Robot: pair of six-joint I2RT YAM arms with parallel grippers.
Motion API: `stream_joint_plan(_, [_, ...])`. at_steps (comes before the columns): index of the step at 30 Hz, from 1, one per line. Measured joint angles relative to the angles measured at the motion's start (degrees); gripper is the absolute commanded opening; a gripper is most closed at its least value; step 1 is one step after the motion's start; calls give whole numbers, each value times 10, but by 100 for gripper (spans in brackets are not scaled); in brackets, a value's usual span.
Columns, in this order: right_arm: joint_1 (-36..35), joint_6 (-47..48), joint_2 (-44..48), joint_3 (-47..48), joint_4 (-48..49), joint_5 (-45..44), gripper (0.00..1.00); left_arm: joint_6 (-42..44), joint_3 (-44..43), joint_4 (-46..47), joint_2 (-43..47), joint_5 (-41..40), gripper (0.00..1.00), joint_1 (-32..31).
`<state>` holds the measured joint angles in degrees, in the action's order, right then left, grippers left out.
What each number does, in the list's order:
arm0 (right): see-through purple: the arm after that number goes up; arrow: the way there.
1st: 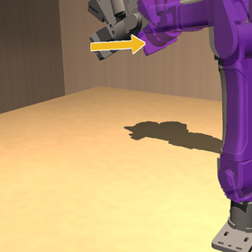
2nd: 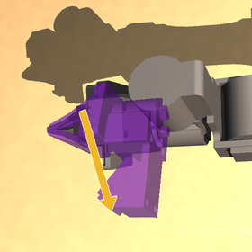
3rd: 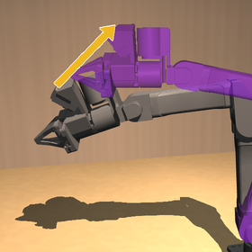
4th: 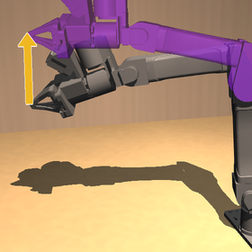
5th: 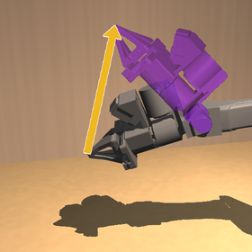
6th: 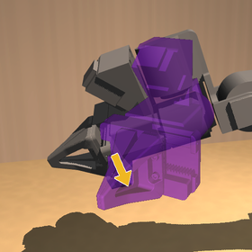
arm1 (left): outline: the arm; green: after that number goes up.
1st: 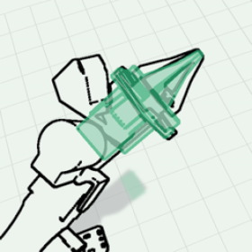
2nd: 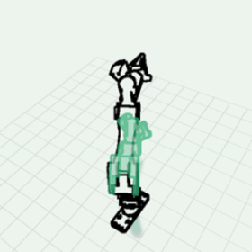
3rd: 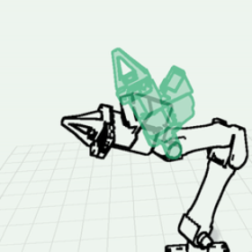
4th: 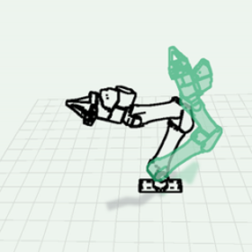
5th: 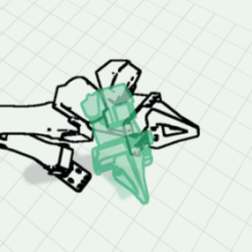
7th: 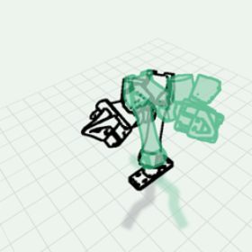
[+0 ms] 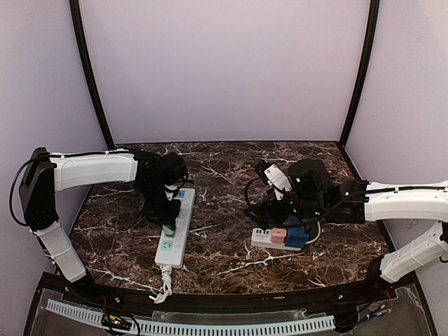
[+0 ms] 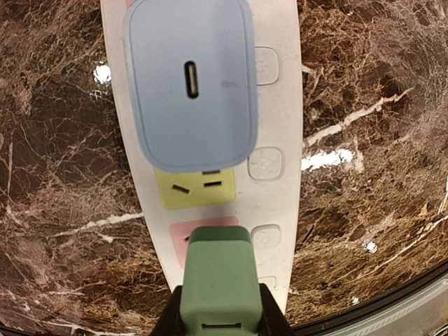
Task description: Insert the plug
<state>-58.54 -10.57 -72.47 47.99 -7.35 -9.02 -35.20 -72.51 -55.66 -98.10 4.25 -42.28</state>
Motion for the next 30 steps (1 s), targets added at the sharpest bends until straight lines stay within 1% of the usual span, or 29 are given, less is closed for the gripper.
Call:
stream_joint_plan(12, [0, 15, -8, 5, 0, 0, 99, -8, -10, -7, -10, -5, 1, -2])
stream_joint_plan(20, [0, 22, -3, 5, -1, -2, 99, 31, -53, -46, -45, -20, 1, -4])
stream_joint_plan(23, [0, 25, 0, 5, -1, -5, 99, 38, -55, -48, -47, -23, 1, -5])
stream_joint_plan(26, [0, 26, 2, 5, -1, -10, 99, 34, -55, -48, -47, -24, 1, -5])
stream_joint_plan(30, [0, 28, 3, 5, -4, -14, 99, 7, -55, -48, -48, -26, 1, -6])
